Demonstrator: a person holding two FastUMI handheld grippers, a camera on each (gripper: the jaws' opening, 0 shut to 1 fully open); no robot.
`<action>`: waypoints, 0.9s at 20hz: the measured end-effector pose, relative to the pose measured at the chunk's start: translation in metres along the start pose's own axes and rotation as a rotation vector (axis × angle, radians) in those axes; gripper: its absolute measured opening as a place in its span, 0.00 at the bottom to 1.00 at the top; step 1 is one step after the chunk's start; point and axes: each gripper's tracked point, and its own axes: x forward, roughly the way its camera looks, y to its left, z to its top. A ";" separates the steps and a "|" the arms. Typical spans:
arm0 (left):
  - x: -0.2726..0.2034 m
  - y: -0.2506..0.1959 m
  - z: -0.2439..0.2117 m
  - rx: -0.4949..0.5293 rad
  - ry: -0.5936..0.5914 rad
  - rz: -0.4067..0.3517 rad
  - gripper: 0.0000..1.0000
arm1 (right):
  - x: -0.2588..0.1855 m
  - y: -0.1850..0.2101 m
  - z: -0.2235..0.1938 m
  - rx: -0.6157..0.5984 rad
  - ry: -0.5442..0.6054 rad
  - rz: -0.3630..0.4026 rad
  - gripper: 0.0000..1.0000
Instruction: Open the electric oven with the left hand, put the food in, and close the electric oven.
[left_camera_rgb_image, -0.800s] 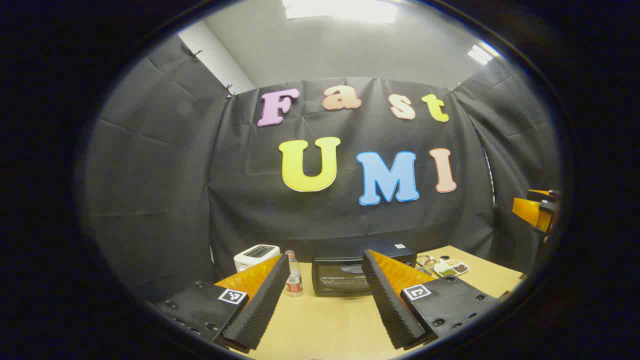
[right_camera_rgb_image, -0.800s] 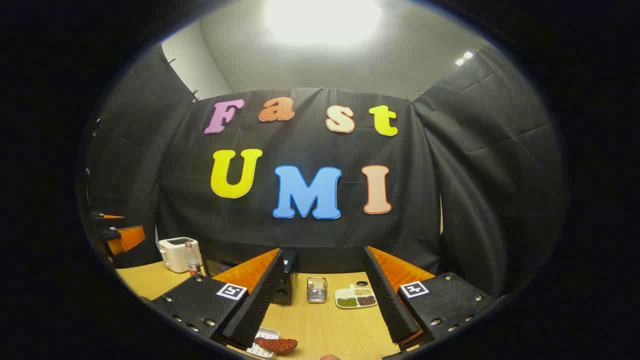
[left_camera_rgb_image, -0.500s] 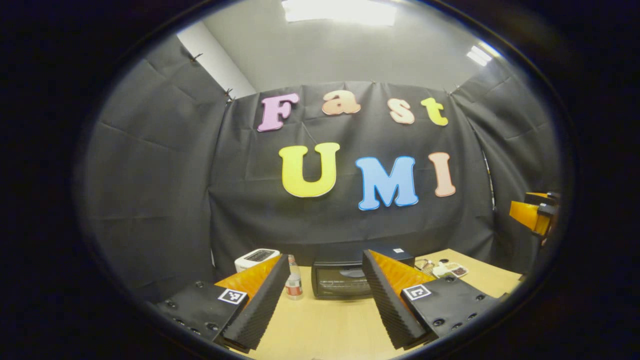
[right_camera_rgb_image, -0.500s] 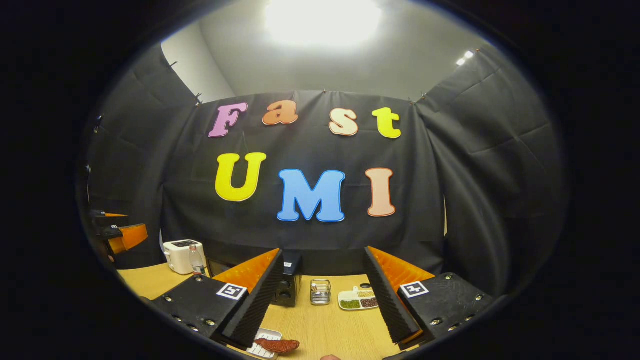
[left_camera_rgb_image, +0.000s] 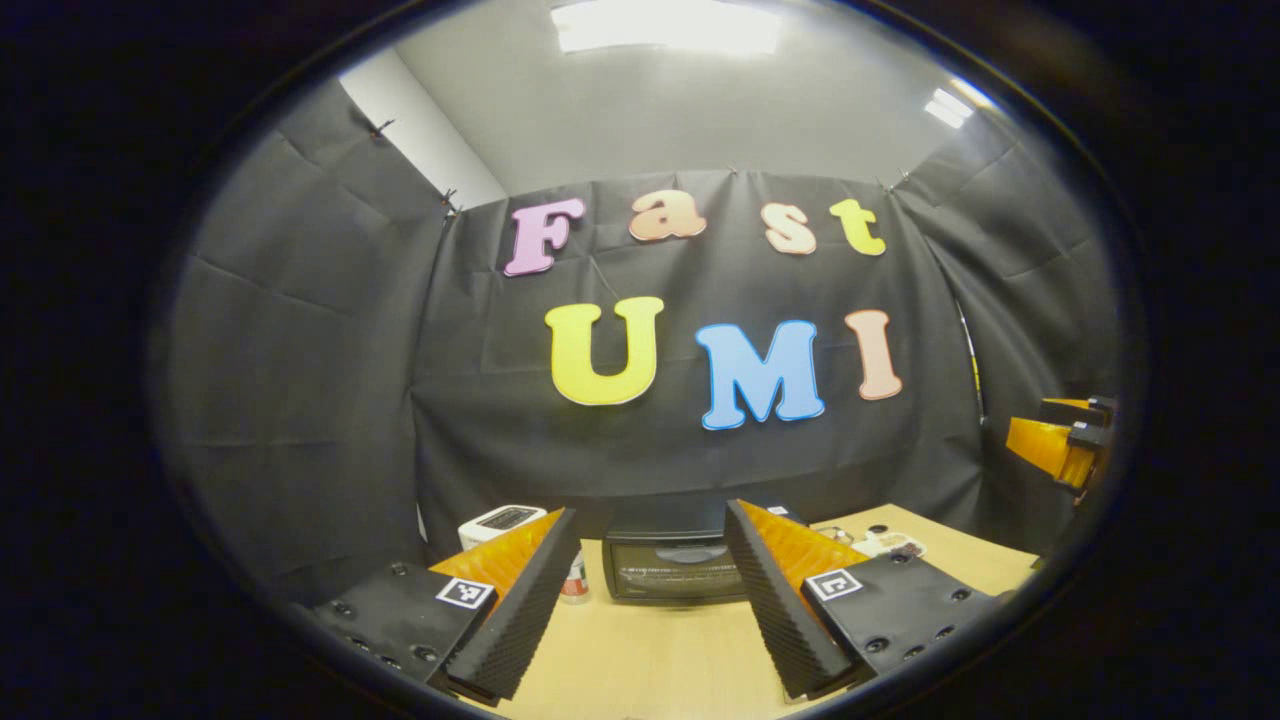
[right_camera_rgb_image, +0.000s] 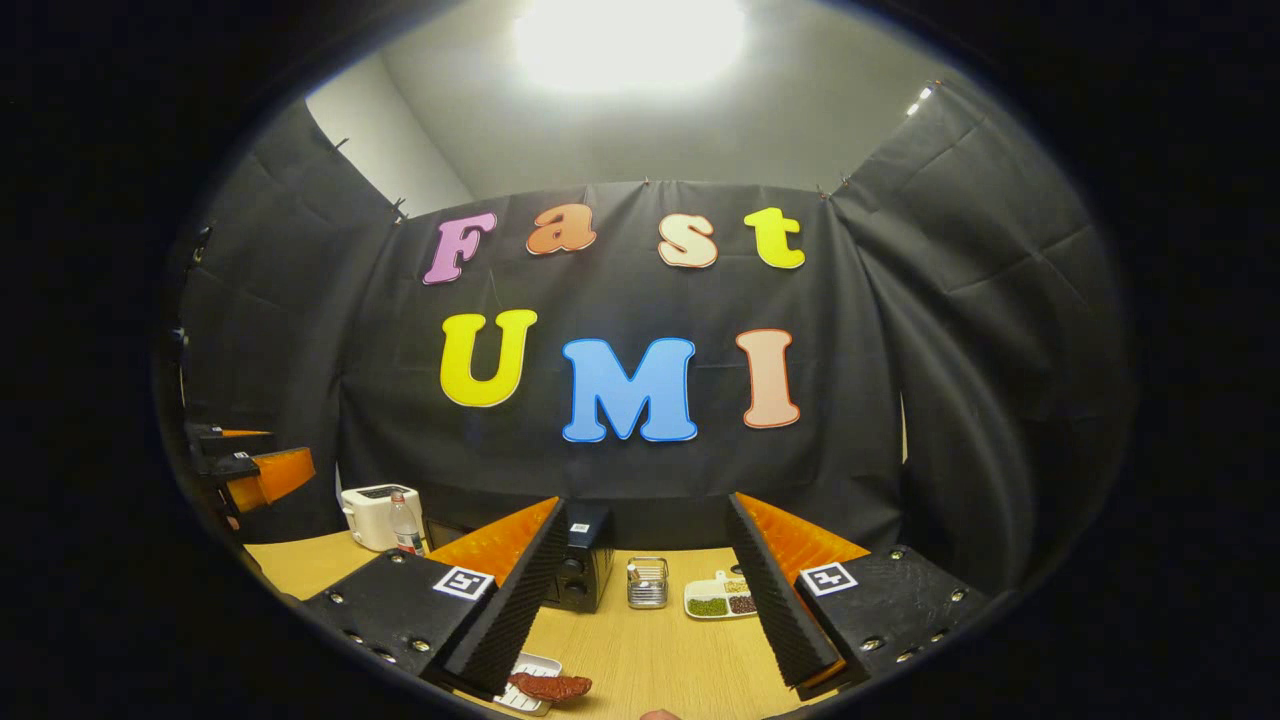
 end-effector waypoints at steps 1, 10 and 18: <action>0.002 -0.004 0.002 0.007 -0.011 0.003 1.00 | 0.000 -0.004 0.001 0.005 -0.008 0.000 0.96; 0.062 -0.016 -0.008 -0.021 -0.009 -0.018 0.97 | 0.015 -0.015 0.004 0.022 -0.015 -0.042 0.96; 0.164 -0.016 -0.034 -0.059 0.015 -0.077 1.00 | 0.041 -0.011 0.013 -0.019 -0.036 -0.138 0.96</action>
